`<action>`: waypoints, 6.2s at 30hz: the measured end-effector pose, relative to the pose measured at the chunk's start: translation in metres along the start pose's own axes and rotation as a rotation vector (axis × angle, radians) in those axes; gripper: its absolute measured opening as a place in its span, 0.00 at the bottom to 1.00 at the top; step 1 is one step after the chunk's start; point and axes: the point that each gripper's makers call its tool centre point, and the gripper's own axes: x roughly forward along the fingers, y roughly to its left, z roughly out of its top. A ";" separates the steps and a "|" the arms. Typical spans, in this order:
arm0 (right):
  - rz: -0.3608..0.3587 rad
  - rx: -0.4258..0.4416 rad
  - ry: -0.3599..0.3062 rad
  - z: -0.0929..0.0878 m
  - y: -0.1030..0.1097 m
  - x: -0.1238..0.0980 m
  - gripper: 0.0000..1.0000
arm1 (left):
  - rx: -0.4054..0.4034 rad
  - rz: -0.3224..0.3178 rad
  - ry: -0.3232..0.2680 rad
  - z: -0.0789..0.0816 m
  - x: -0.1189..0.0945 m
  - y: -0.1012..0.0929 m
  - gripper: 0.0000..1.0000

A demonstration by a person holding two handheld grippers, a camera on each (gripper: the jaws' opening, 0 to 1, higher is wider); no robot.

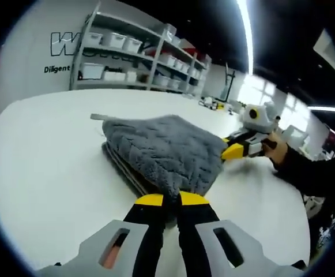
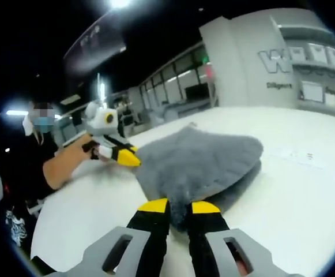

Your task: Open the folded towel by lifting each exposed corner and separating the folded layers until the towel lies flat within the target outline without major curled edges

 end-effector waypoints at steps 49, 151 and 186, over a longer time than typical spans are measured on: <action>0.082 -0.036 0.072 -0.041 0.073 -0.042 0.08 | 0.017 -0.087 0.102 -0.049 -0.039 -0.071 0.05; 0.081 -0.172 -0.057 0.019 0.090 -0.144 1.00 | 0.084 -0.353 -0.212 0.032 -0.119 -0.130 0.95; 0.069 -0.074 -0.078 0.040 0.017 -0.132 1.00 | -0.091 -0.295 -0.105 0.032 -0.080 -0.054 0.90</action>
